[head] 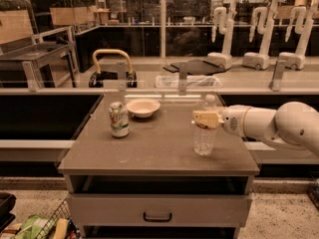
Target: Pick water bottle from bottom drawer and place on counter
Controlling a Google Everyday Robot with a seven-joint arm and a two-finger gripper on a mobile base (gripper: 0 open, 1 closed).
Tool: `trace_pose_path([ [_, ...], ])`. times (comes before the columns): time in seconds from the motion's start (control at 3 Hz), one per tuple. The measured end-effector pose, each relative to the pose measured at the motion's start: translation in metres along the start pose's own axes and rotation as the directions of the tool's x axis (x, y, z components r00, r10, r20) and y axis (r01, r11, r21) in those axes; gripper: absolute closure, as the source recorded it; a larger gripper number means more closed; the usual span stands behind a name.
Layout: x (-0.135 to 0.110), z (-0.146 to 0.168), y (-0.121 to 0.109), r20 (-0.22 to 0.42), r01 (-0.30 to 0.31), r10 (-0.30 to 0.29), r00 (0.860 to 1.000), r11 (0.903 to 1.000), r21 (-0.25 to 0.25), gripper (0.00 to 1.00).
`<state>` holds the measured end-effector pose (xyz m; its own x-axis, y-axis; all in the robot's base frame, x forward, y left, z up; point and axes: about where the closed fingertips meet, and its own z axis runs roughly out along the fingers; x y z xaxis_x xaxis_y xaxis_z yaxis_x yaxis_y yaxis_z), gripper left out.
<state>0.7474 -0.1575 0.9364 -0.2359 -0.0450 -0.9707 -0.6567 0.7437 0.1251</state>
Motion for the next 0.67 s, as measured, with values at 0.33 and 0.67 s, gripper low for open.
trace_pose_path([
  [0.33,0.0,0.0,0.0,0.0,0.0,0.0,1.0,1.0,0.0,0.22],
  [0.67,0.0001,0.0006,0.0005,0.0,0.0,0.0,1.0,1.0,-0.001,0.0],
])
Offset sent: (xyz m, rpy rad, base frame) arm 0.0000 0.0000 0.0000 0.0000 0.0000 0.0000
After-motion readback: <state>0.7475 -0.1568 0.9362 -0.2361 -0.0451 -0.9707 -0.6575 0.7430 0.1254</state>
